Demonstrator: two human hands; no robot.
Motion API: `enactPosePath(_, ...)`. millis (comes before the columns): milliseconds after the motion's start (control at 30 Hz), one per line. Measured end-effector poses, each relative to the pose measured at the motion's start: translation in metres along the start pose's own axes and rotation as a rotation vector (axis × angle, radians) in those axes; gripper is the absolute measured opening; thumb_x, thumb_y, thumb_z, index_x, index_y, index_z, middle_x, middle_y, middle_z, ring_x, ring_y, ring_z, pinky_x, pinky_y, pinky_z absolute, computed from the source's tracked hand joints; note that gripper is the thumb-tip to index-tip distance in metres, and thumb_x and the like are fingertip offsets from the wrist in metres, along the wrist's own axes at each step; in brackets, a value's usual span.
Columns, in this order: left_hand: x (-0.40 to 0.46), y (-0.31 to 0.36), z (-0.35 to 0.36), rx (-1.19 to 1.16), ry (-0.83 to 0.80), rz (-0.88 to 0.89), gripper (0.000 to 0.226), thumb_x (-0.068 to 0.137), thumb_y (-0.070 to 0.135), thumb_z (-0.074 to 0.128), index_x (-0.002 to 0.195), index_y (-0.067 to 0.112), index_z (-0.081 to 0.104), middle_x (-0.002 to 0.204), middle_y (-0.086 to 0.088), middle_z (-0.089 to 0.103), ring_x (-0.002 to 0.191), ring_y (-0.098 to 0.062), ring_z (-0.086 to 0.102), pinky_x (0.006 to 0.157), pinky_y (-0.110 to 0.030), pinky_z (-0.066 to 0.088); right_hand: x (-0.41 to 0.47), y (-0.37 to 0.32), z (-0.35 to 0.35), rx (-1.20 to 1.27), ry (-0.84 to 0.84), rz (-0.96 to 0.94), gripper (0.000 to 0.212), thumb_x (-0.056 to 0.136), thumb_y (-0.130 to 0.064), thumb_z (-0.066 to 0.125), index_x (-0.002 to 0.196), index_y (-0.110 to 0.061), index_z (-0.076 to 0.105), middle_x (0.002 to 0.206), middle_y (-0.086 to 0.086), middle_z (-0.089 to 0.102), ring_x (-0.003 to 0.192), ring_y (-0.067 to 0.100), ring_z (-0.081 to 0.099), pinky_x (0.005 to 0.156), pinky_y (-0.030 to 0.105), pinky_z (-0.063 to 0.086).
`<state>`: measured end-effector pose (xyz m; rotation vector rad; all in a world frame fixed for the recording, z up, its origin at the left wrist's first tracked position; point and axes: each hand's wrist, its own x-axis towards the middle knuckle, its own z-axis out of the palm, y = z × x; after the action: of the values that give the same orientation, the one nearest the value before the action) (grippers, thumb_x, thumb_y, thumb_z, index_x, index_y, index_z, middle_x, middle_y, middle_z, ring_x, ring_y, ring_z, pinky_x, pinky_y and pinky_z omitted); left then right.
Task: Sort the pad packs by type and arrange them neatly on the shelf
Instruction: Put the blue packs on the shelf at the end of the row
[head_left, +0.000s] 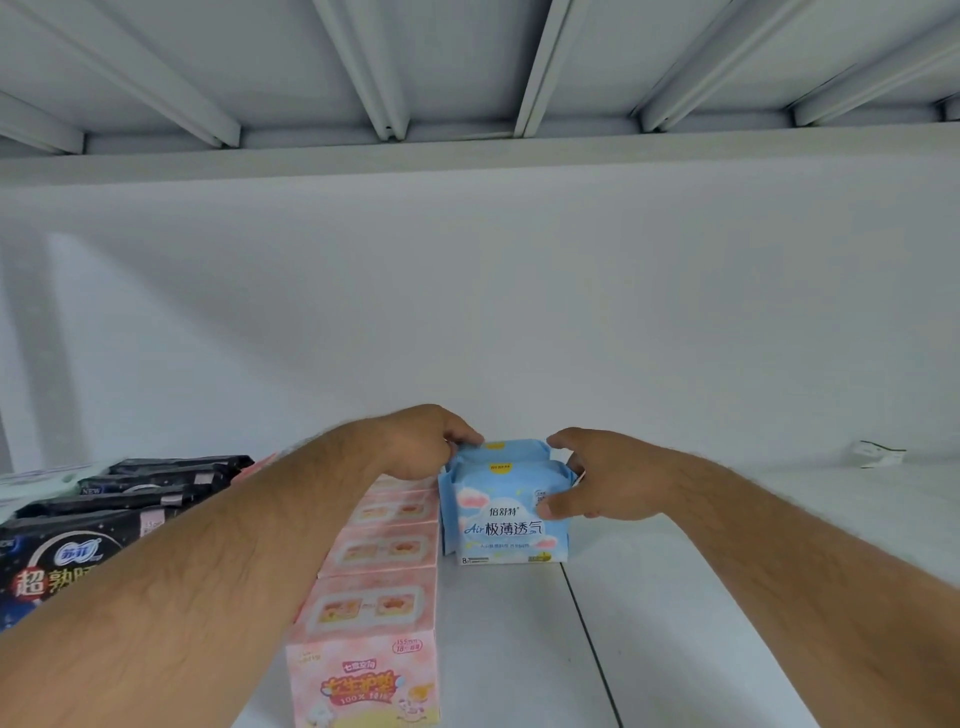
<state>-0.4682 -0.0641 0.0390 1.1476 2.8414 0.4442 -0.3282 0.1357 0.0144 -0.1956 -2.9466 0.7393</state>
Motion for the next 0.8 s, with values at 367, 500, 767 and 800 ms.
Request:
enactPosePath(367, -0.068, 0.023, 0.019, -0.076, 0.135, -0.089, 0.054, 0.097, 0.036, 0.055, 0.148, 0.025, 0.040, 0.150, 0.004, 0.043, 0.135, -0.014, 0.044, 0.105, -0.023, 0.035, -0.041, 0.021, 0.018, 0.667, 0.233, 0.232, 0.055, 0.098, -0.034, 0.061, 0.144, -0.007, 0.047, 0.144, 0.015, 0.053, 0.132, 0.031, 0.051, 0.113, 0.048, 0.040)
enactPosePath(500, -0.078, 0.039, 0.035, 0.047, 0.110, -0.103, 0.046, 0.101, 0.039, 0.048, 0.141, 0.017, 0.045, 0.145, -0.003, 0.047, 0.133, -0.023, 0.045, 0.103, -0.027, 0.034, -0.040, -0.002, 0.048, 0.796, 0.232, 0.287, 0.021, 0.100, -0.021, 0.049, 0.107, -0.006, 0.063, 0.098, 0.011, 0.062, 0.101, 0.027, 0.060, 0.105, 0.039, 0.044)
enactPosePath(767, -0.086, 0.039, 0.037, 0.101, 0.097, -0.135, 0.058, 0.104, 0.038, 0.040, 0.156, 0.019, 0.023, 0.161, -0.001, 0.027, 0.144, -0.021, 0.032, 0.117, -0.030, 0.027, -0.037, -0.031, 0.057, 0.756, 0.207, 0.246, 0.016, 0.102, -0.012, 0.038, 0.100, -0.008, 0.054, 0.083, 0.006, 0.054, 0.045, 0.007, 0.049, 0.038, 0.011, 0.035)
enactPosePath(800, -0.085, 0.037, 0.037, 0.093, 0.089, -0.136, 0.058, 0.104, 0.039, 0.041, 0.156, 0.020, 0.023, 0.160, -0.001, 0.028, 0.143, -0.021, 0.033, 0.116, -0.031, 0.028, -0.039, -0.034, 0.057, 0.762, 0.210, 0.242, 0.018, 0.101, -0.014, 0.038, 0.100, -0.008, 0.055, 0.086, 0.009, 0.060, 0.044, 0.006, 0.054, 0.046, 0.013, 0.038)
